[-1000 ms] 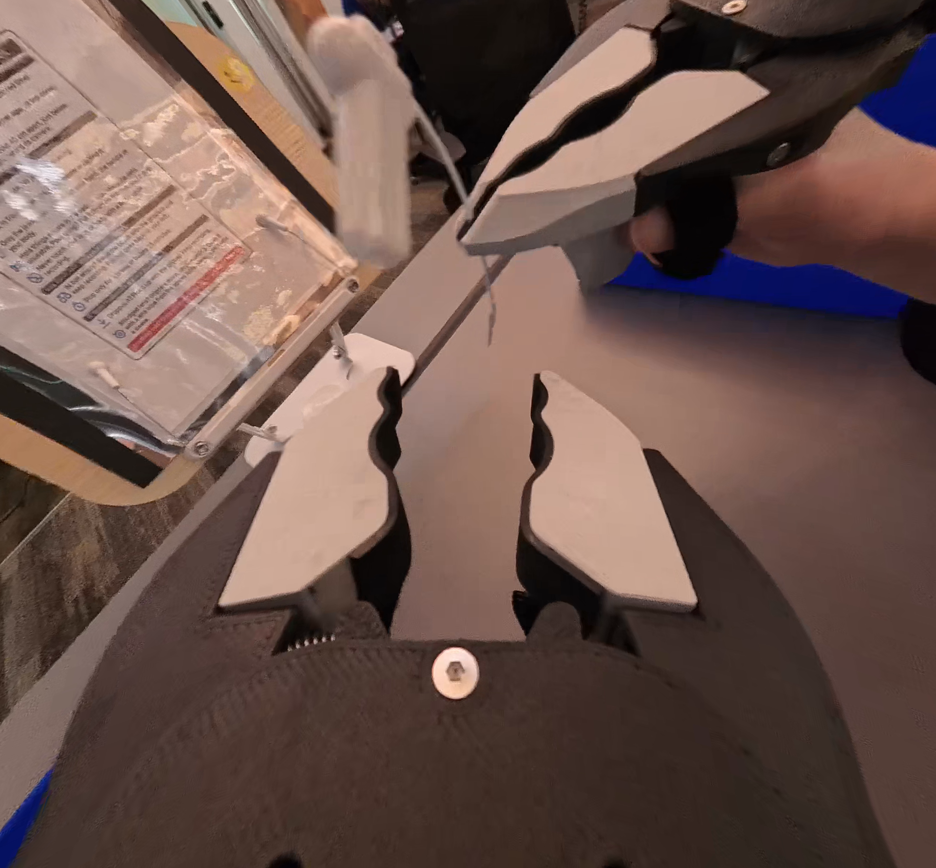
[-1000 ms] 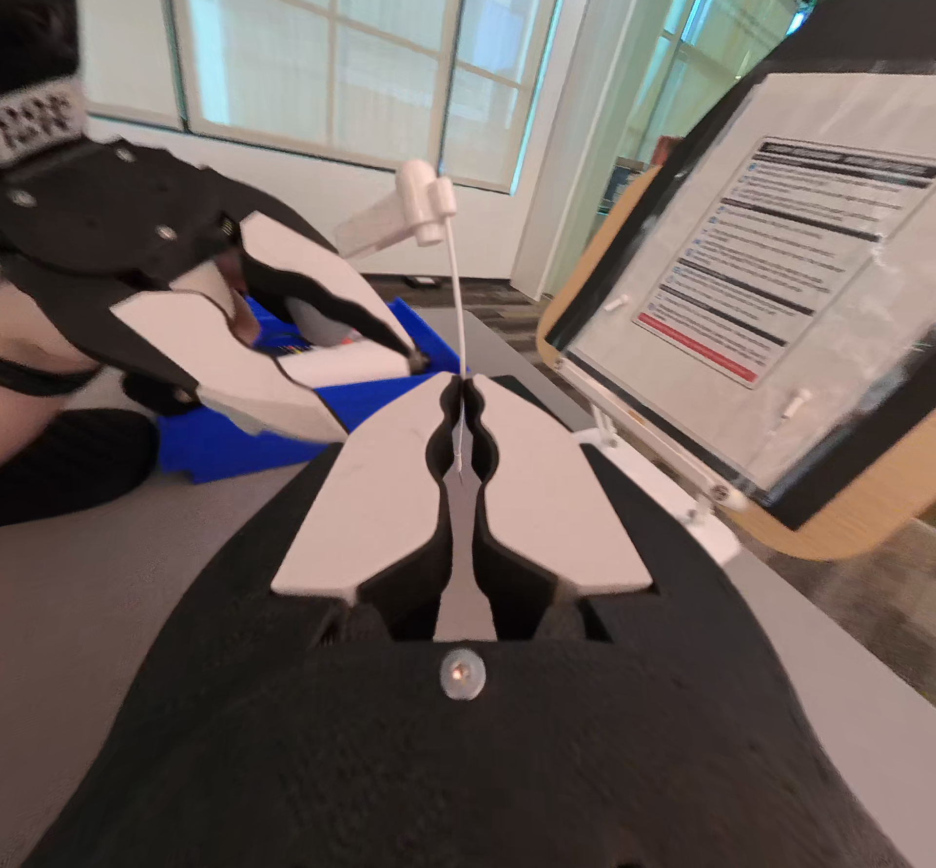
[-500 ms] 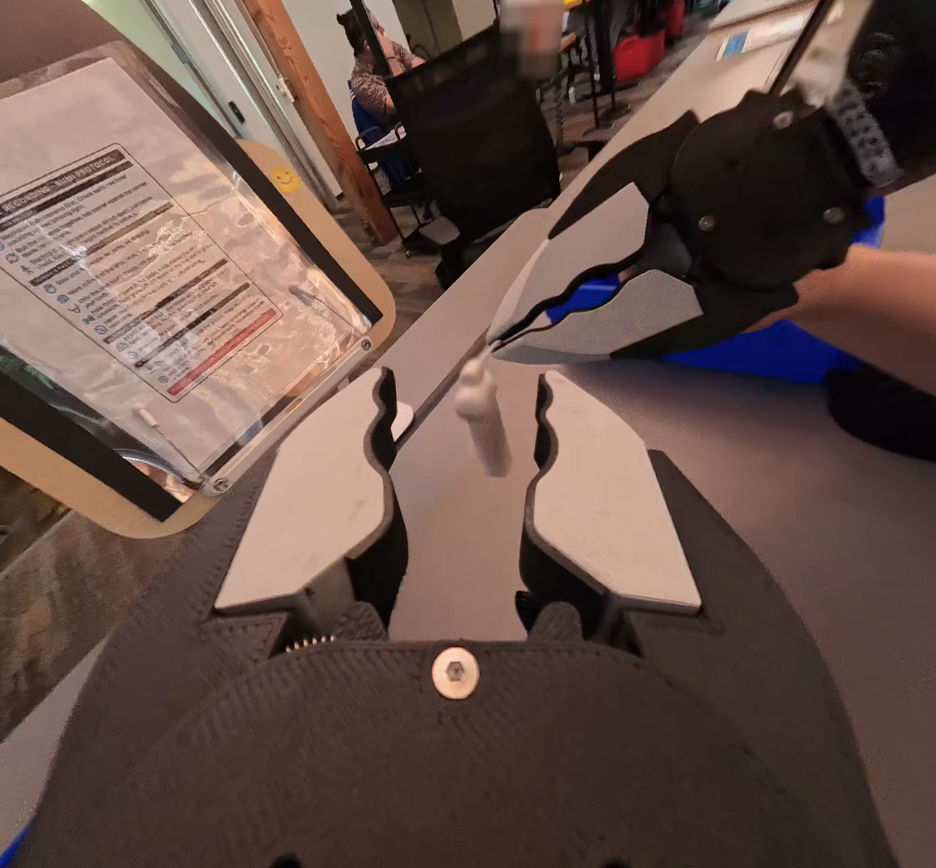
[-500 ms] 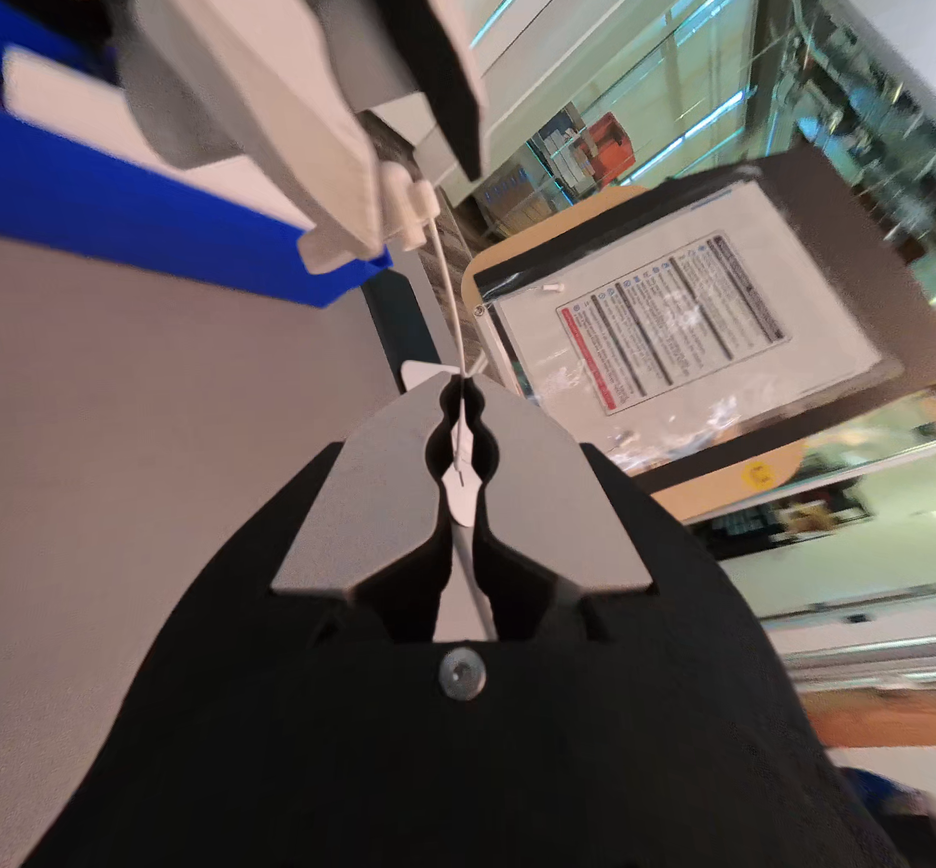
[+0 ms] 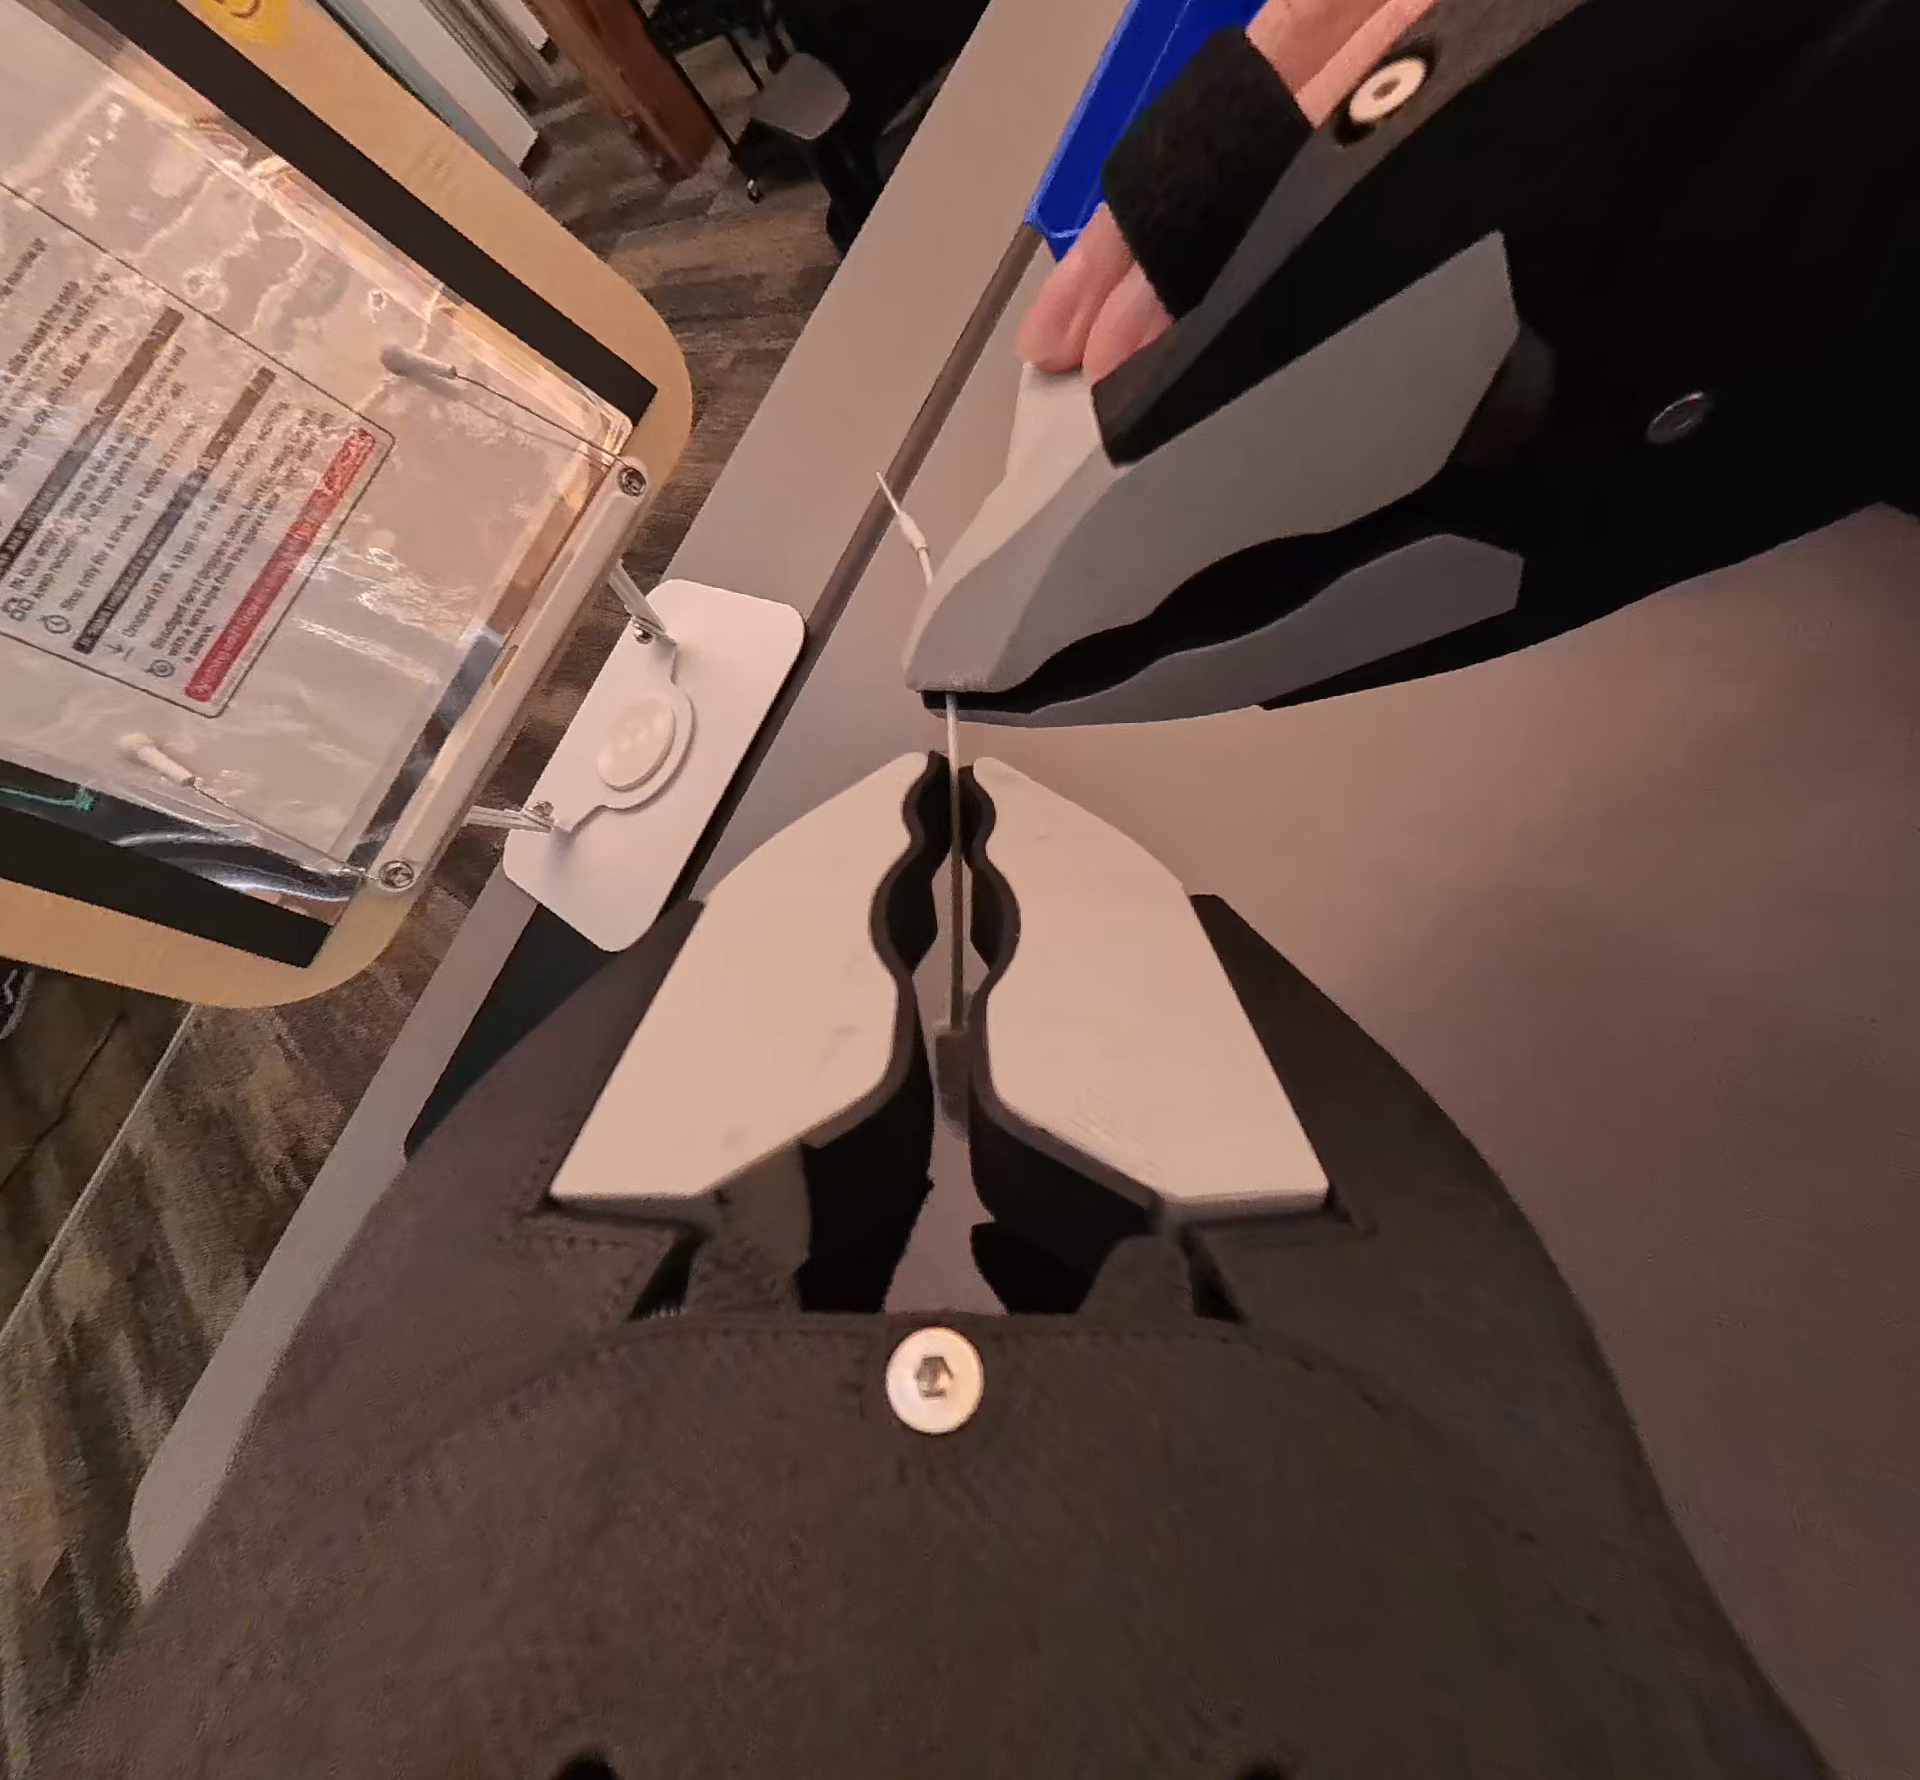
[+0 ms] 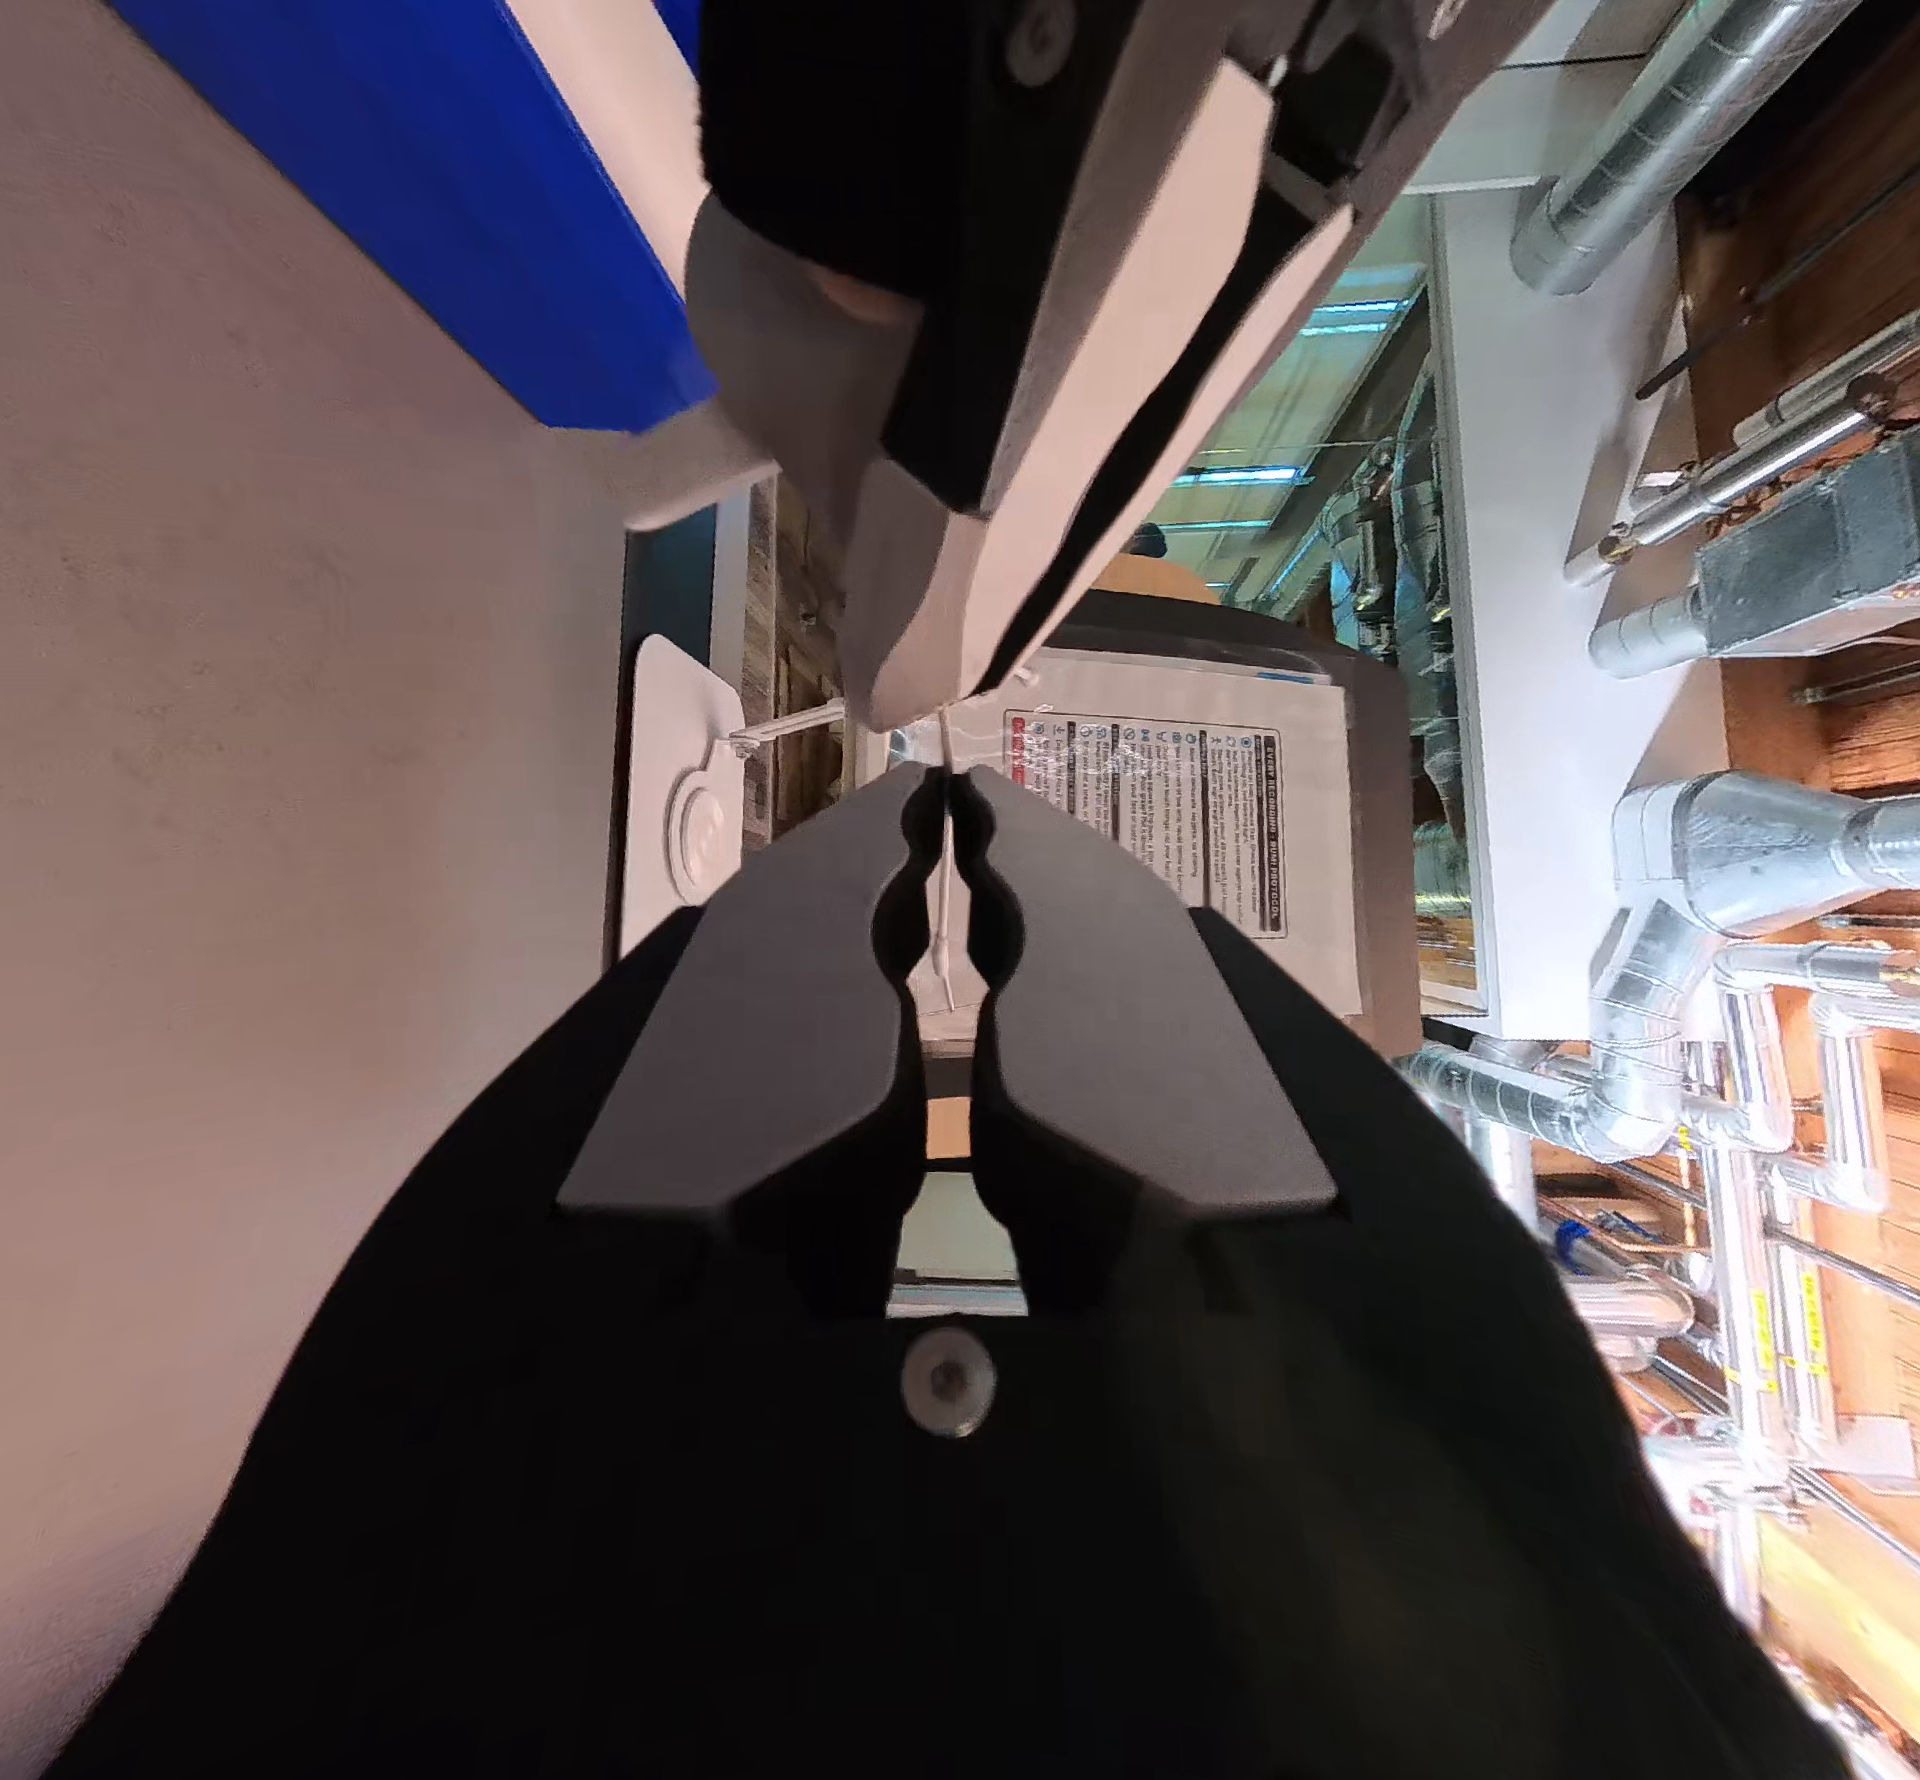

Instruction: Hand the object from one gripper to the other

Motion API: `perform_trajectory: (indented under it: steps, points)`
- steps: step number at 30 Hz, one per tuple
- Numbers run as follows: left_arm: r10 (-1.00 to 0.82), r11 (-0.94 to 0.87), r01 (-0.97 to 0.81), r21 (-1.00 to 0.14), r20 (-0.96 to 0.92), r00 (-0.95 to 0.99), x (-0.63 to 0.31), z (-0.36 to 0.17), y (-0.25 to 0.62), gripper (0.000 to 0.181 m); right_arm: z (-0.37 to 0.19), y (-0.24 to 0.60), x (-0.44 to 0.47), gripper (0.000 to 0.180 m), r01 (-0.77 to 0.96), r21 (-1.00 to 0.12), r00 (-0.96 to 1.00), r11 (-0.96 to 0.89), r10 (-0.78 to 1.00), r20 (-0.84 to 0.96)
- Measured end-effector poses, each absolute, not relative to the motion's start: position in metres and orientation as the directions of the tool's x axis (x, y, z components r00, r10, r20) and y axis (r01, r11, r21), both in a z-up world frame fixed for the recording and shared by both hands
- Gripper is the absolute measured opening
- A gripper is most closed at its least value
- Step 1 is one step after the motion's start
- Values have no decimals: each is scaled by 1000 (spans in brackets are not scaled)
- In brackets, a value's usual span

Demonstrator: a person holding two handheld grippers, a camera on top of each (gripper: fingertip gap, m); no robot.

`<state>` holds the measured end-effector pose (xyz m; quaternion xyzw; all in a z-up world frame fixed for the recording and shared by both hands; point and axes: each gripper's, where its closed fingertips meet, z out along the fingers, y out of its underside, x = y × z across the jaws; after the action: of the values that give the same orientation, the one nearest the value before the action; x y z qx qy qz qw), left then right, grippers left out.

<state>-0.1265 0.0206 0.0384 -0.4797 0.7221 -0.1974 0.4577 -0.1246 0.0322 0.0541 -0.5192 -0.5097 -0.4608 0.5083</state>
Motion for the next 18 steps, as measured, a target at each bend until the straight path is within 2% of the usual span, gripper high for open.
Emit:
perform_trajectory:
  steps: [5,7,10,12,15,18]
  points:
    - [-889,433,-451,-781,-451,-73,-124,52,27,0,76,29,-123,9,997,-48,55,67,-104,993]
    - [-928,355,-353,-866,-373,-18,-125,71,34,0,94,25,-119,16,991,-117,128,71,-178,976]
    - [-996,90,-134,-987,-89,-18,-132,105,40,0,119,12,-119,16,939,-297,332,172,-239,913]
    - [-989,-97,-7,-995,97,-108,-140,126,39,0,122,10,-124,14,827,-498,541,262,-123,832]
    - [-940,-249,42,-968,231,-251,-148,138,32,0,112,14,-143,23,483,-825,798,292,242,552]
    - [-898,-304,25,-952,278,-341,-149,141,21,0,100,16,-160,34,183,-964,819,191,514,257]
